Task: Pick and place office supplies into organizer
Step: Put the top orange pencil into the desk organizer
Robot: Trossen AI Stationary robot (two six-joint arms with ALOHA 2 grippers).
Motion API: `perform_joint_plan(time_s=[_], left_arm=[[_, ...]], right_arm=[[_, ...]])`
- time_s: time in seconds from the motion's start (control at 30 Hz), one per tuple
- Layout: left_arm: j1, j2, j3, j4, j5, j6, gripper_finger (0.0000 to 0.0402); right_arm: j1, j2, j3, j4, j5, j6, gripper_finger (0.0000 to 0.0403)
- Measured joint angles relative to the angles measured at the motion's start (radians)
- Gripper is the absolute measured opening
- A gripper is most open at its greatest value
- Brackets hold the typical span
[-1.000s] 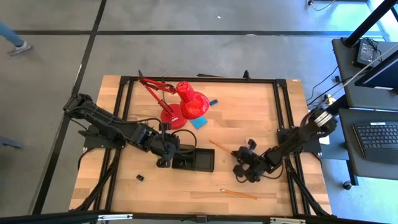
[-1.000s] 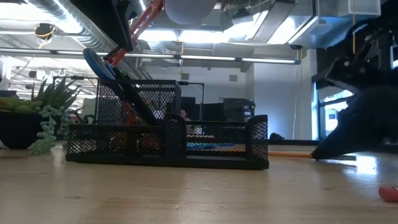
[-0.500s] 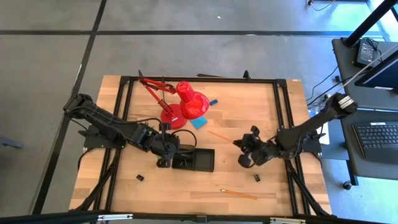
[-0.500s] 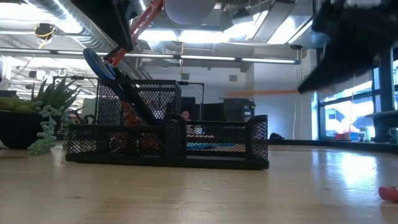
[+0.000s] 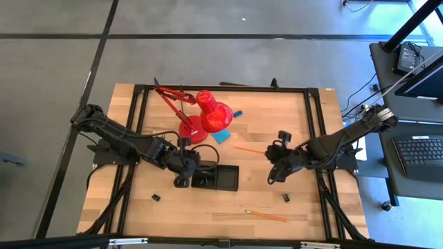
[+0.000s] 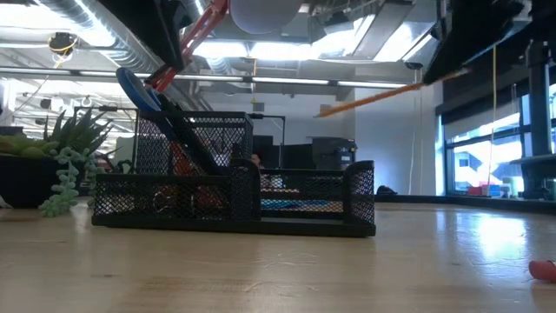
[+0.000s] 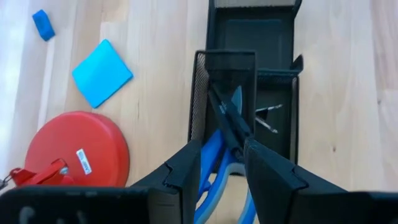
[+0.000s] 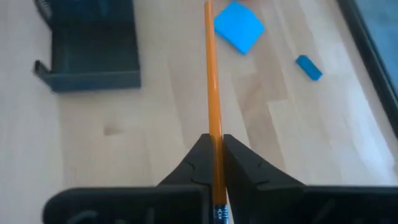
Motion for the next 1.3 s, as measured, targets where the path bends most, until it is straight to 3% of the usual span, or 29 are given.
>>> perform_joint_plan(time_s=[0.37,0.77,1.0,1.3], left_arm=[[0.026,0.009,0.0,0.241,-0.006,0.214,0.0137],[0.142,0.234,0.002,0.511,-0.02,0.439,0.0154],[0.151,0.257,0.013,0.511,-0.039,0.447,0.0155],[0.115,0.196,0.013,0.539,-0.001,0.472,0.0155]], right_arm=[[-0.006,0.145,0.15,0.003,-0.026,-0.103,0.0025],[-0.03,0.246,0.234,0.032,-0.01,-0.178,0.0022],[-0.054,0.245,0.236,0.037,-0.017,-0.197,0.0022],[-0.099,0.245,0.236,0.026,-0.021,-0.229,0.0022]])
